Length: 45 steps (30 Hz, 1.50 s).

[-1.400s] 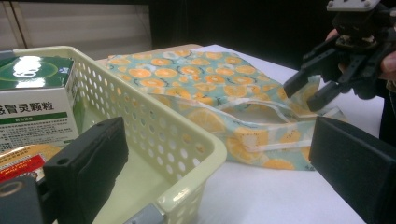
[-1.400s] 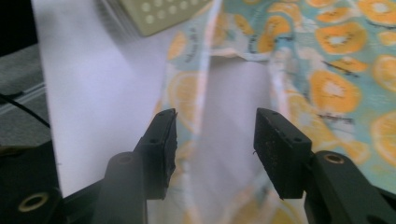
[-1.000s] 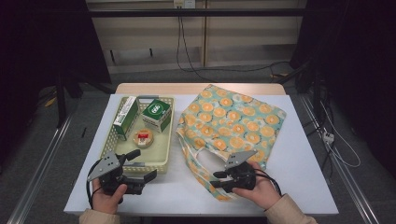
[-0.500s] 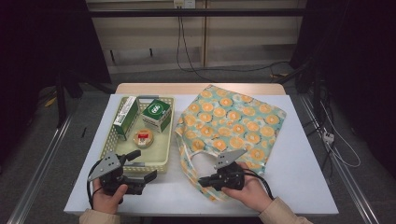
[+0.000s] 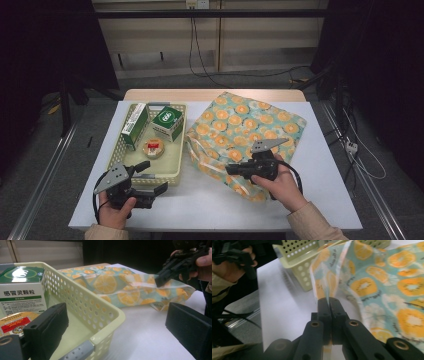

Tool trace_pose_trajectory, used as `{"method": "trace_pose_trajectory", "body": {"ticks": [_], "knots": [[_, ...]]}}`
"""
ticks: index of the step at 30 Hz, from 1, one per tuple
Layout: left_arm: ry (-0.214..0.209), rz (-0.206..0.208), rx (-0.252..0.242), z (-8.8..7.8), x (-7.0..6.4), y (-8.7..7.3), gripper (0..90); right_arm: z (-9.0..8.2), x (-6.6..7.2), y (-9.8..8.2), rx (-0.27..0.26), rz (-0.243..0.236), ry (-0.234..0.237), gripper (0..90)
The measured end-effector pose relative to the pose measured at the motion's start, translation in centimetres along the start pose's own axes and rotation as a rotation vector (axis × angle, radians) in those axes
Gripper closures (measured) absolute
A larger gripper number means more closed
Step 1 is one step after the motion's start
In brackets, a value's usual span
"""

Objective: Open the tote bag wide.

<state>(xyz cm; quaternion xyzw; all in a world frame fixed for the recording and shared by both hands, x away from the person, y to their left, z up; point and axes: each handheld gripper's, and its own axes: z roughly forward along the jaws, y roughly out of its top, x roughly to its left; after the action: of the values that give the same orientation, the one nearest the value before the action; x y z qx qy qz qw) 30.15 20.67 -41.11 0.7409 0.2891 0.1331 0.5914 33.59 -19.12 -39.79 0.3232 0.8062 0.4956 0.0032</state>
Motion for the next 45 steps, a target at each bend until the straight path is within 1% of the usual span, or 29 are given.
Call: {"method": "trace_pose_trajectory", "body": {"ticks": [2, 6, 9, 11, 13, 15, 17, 18, 20, 23, 25, 28, 30, 31, 32, 34, 36, 39, 41, 42, 43, 45], "knots": [[0.0, -0.003, -0.002, 0.0, 0.0, 0.0, 4.3, 0.0, -0.3, -0.1, 0.005, 0.006, 0.001, 88.7], [0.0, 0.001, 0.0, 0.0, 0.0, 0.0, 4.3, 0.6, -0.3, -0.5, 0.026, 0.004, -0.002, 88.5], [-0.002, 0.002, 0.0, 0.0, 0.0, 0.0, 4.3, 1.2, -0.1, -0.6, 0.05, -0.02, -0.005, 87.1], [-0.003, 0.001, -0.001, 0.0, 0.0, 0.0, 4.3, 1.6, 0.1, -0.7, 0.06, -0.036, -0.012, 84.8], [-0.004, 0.001, -0.001, 0.0, 0.1, 0.0, 4.3, 1.8, 0.3, -0.7, 0.07, -0.048, -0.006, 82.1], [-0.004, 0.002, 0.0, 0.0, 0.1, 0.0, 4.3, 1.9, 0.4, -0.7, 0.068, -0.053, 0.01, 82.8], [-0.004, 0.0, -0.001, 0.0, 0.1, 0.0, 4.3, 2.0, 0.5, -0.7, 0.076, -0.059, 0.008, 90.0], [-0.004, 0.001, 0.0, 0.0, 0.1, 0.0, 4.3, 1.9, 0.5, -0.7, 0.08, -0.059, 0.005, 90.0], [-0.005, 0.003, 0.0, 0.0, 0.0, 0.0, 4.3, 1.8, 0.5, -0.7, 0.08, -0.062, -0.003, 90.0], [-0.004, -0.001, -0.003, 0.0, -0.1, 0.0, 4.3, 1.3, 0.1, -0.6, 0.048, -0.049, -0.011, 90.0], [-0.004, 0.0, -0.003, 0.0, 0.0, 0.0, 4.3, 1.0, -0.1, -0.5, 0.04, -0.044, -0.014, 90.0], [-0.003, 0.001, -0.001, 0.0, 0.0, 0.0, 4.3, 0.9, -0.1, -0.6, 0.042, -0.045, -0.014, 90.0], [-0.005, 0.0, -0.002, 0.0, 0.0, 0.0, 4.3, 1.1, 0.2, -0.7, 0.045, -0.046, -0.003, 89.7], [-0.005, 0.0, -0.003, 0.0, 0.0, 0.0, 4.3, 1.4, 0.4, -0.8, 0.054, -0.035, 0.011, 83.0], [-0.005, 0.001, -0.002, 0.0, 0.0, 0.0, 4.3, 1.6, 0.6, -0.9, 0.066, -0.036, 0.017, 76.7], [-0.006, 0.006, -0.001, 0.0, 0.0, 0.0, 4.3, 2.1, 1.2, -1.0, 0.081, -0.06, 0.01, 72.5], [-0.008, 0.002, -0.004, -0.1, 0.0, 0.0, 4.3, 2.5, 1.7, -1.1, 0.093, -0.065, 0.027, 66.5], [-0.008, 0.007, -0.001, -0.1, -0.1, 0.1, 4.3, 3.1, 2.2, -1.6, 0.147, -0.092, 0.019, 64.5], [-0.011, 0.009, 0.0, -0.1, -0.1, 0.1, 4.3, 3.5, 2.2, -2.1, 0.171, -0.095, 0.012, 65.4], [-0.012, 0.01, -0.001, -0.1, -0.1, 0.1, 4.3, 3.6, 2.2, -2.4, 0.179, -0.089, 0.017, 66.6], [-0.012, 0.01, -0.001, -0.1, -0.1, 0.1, 4.3, 3.6, 2.2, -2.5, 0.19, -0.093, 0.023, 69.5], [-0.01, 0.01, -0.001, -0.1, -0.1, 0.1, 4.3, 3.6, 2.5, -2.6, 0.207, -0.109, 0.031, 81.5]]}}
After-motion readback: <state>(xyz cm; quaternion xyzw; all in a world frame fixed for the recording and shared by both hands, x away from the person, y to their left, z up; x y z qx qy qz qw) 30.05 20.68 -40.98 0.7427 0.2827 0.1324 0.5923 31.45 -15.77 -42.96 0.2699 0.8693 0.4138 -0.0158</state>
